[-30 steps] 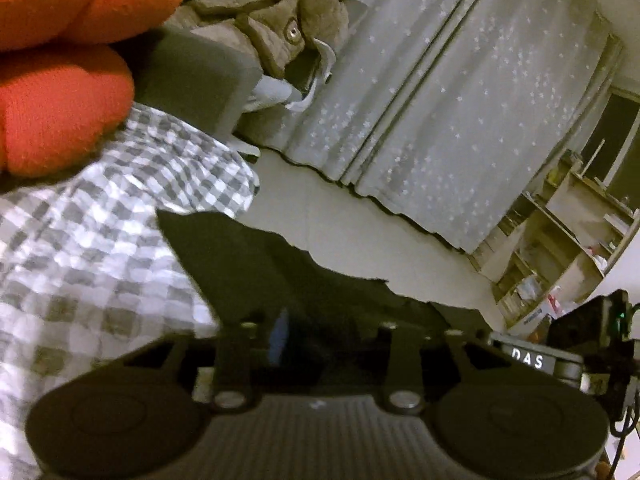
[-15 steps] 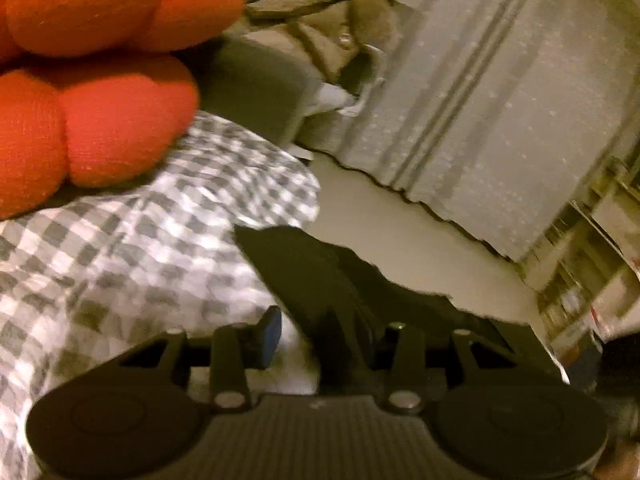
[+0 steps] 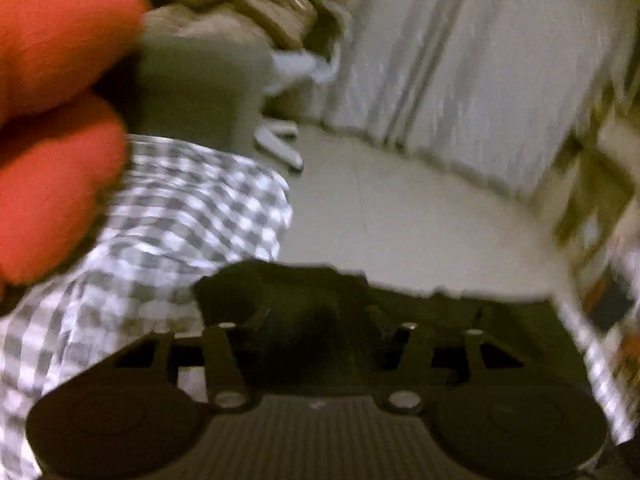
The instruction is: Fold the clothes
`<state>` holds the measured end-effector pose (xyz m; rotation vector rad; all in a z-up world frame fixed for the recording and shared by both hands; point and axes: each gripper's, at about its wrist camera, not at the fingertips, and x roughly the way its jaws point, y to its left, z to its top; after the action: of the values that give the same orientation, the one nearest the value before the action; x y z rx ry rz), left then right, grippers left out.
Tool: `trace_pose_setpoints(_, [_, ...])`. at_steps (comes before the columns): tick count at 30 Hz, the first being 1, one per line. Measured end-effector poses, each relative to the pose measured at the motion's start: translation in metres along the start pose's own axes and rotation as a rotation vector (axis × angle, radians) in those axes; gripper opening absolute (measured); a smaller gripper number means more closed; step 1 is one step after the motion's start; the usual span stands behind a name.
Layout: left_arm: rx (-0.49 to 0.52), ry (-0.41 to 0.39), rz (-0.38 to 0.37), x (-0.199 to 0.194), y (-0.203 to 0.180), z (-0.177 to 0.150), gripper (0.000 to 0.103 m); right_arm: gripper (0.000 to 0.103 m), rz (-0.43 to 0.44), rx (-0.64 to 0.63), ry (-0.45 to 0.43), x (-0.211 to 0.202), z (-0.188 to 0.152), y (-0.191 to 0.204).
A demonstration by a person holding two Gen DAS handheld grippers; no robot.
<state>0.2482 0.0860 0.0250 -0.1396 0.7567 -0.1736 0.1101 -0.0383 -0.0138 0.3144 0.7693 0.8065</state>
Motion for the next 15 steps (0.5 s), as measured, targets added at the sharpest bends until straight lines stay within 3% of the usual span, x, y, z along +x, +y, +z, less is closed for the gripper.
trace_pose_setpoints(7, [0.235, 0.052, 0.121, 0.031, -0.042, -0.014, 0.051, 0.004, 0.006, 0.043, 0.039, 0.008, -0.005, -0.009])
trace_pose_setpoints(9, [0.243, 0.048, 0.135, 0.035, -0.045, -0.017, 0.039, 0.004, 0.014, 0.059, 0.04, 0.007, -0.004, -0.013])
trace_pose_setpoints(11, [0.215, 0.047, 0.121, 0.037, -0.044, -0.016, 0.017, 0.004, 0.015, 0.062, 0.039, 0.008, -0.004, -0.013])
trace_pose_setpoints(13, [0.187, 0.043, 0.113, 0.038, -0.044, -0.011, 0.004, 0.004, 0.013, 0.063, 0.037, 0.007, -0.003, -0.013])
trace_pose_setpoints(15, [0.16, 0.037, 0.084, 0.037, -0.043, -0.008, 0.004, 0.004, 0.011, 0.064, 0.033, 0.007, -0.002, -0.013])
